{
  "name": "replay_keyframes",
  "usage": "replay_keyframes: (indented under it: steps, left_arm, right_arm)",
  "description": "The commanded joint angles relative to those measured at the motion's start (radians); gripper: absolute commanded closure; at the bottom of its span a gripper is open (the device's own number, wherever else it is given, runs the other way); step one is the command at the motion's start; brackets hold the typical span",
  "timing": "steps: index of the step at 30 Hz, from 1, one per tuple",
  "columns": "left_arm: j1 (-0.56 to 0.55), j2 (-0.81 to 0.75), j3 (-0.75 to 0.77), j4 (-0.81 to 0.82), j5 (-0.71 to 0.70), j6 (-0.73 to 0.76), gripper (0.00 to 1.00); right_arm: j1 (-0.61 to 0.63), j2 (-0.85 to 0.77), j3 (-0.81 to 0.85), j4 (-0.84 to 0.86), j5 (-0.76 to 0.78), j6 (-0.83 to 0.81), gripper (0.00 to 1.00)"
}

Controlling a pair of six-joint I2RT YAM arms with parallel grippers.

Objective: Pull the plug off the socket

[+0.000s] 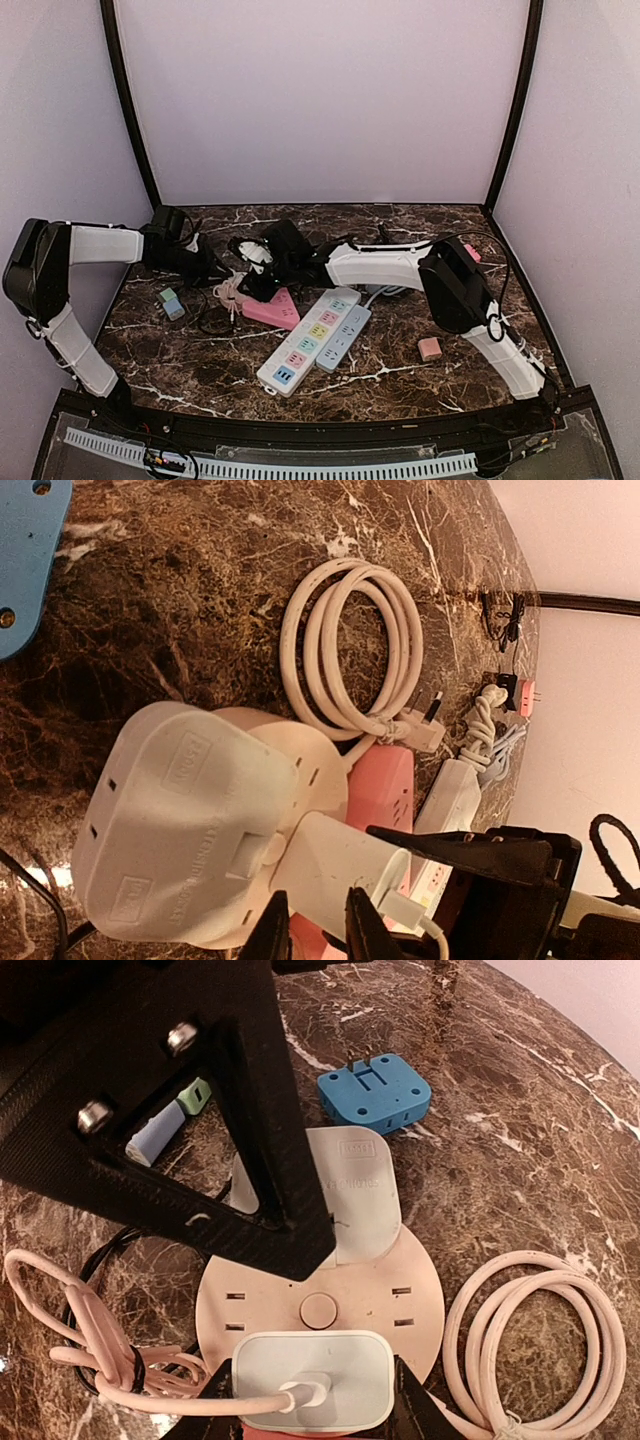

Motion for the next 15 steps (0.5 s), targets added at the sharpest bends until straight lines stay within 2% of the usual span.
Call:
replay_keyframes:
  steps: [1, 15]
  left_arm:
    - [0.007, -0.073, -0.056, 0.031, -0.001, -0.017, 0.81]
    - [0.007, -0.016, -0.111, 0.105, -0.022, -0.027, 0.85]
  right_arm:
    - [0.05, -0.049, -0.038, -0.027, 0.024, 0.086, 0.8]
    - [0.05, -0.03, -0.002, -0.073, 0.12, 0.087, 0.8]
